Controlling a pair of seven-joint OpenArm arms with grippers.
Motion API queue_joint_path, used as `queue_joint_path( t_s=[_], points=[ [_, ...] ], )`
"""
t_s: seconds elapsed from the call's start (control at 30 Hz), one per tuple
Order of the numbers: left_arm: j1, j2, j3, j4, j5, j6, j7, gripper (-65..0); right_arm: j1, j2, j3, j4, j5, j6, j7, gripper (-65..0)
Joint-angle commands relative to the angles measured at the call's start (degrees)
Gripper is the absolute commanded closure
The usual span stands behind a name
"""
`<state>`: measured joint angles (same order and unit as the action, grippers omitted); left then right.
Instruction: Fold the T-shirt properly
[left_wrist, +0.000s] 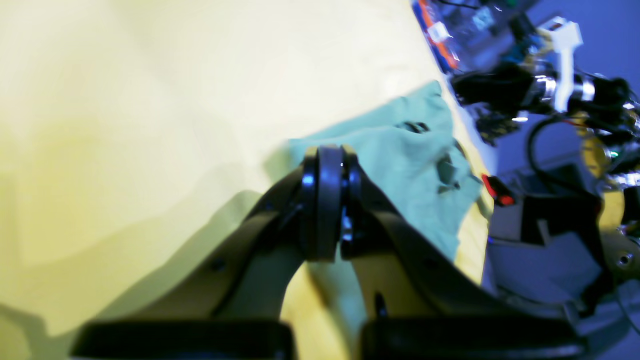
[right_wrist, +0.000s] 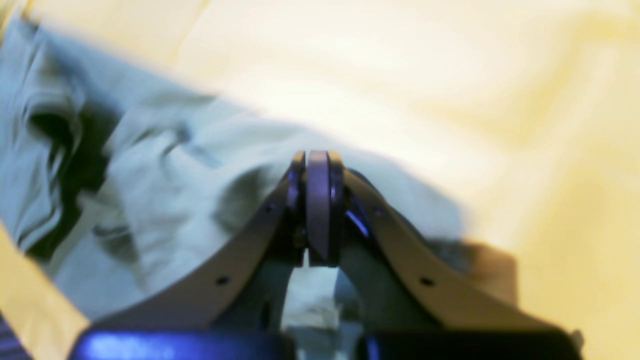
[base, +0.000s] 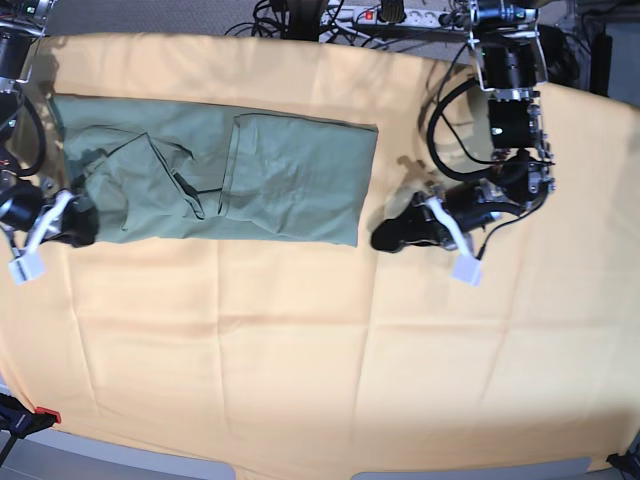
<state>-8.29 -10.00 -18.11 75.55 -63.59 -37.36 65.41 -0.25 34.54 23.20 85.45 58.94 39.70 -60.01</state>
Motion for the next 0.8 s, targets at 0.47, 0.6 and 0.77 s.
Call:
queue_joint_path(
  t_s=[0.47,0.6,0.77],
  points=[
    [-1.1,-11.7,-2.3,1.0,-1.4,-0.5,-0.9,0.0,-11.8,0.2,13.3,0.7,1.3,-10.2,-2.1,-42.0],
    [-1.1,-12.4,-2.3,1.0,-1.4,-0.5,-0.9,0.0,-12.6,-3.0,13.3,0.6,2.4,-10.2,-2.7,-42.0],
    [-0.9,-12.4,-2.3,1.0,-1.4,-0.5,-0.4,0.0,-12.6,-5.7,13.3,0.6,4.7,-9.6,-4.2,-42.0]
  ],
)
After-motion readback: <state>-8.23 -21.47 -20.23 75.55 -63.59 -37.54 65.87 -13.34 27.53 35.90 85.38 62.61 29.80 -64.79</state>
